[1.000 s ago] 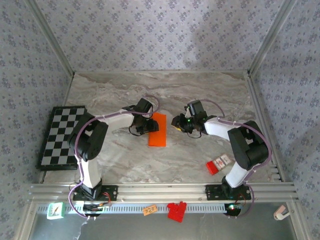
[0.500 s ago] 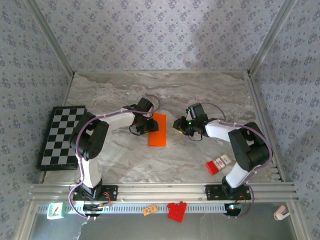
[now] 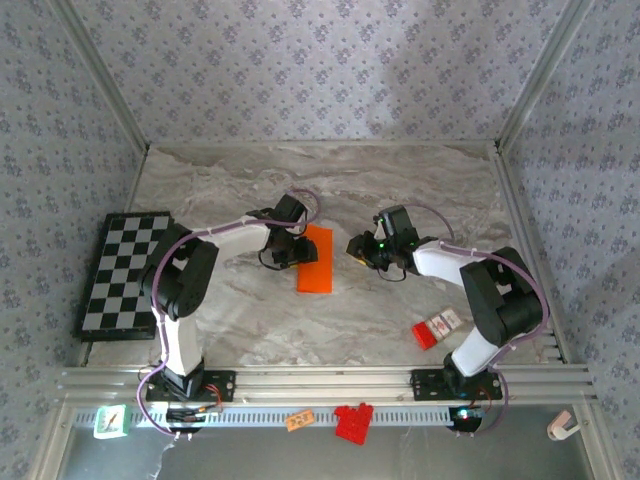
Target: Fold a paper plane with a square sheet of paper (pick it up from the middle)
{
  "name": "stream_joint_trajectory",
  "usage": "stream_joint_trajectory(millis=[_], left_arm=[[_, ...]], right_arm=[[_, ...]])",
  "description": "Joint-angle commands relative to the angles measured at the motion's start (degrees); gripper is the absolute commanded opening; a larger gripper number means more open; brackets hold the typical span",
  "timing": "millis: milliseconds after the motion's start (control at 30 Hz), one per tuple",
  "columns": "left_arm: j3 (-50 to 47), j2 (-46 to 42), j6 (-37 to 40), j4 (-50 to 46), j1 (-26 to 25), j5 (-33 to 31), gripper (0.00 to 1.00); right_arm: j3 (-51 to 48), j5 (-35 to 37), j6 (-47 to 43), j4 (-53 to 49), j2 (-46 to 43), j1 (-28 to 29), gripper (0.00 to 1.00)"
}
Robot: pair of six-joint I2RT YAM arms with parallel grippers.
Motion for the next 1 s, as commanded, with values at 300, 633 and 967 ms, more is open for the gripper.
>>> stream_joint_trajectory(millis=[300, 633, 967], left_arm=[[-0.30, 3.96, 0.49, -2.58, 0.01, 0.37, 0.48], [-0.88, 5.68, 0.26, -2.81, -0.01, 0.31, 0.48], [-1.53, 7.12, -0.26, -2.79, -0.02, -0.11, 0.48]], right_arm=[[1.28, -2.40, 0.26, 2.28, 2.37, 1.83, 0.31], [3.74, -3.37, 1.03, 3.20, 6.09, 4.71, 0.30], [6.91, -4.90, 1.70, 3.50, 10.55, 6.88, 0.25]])
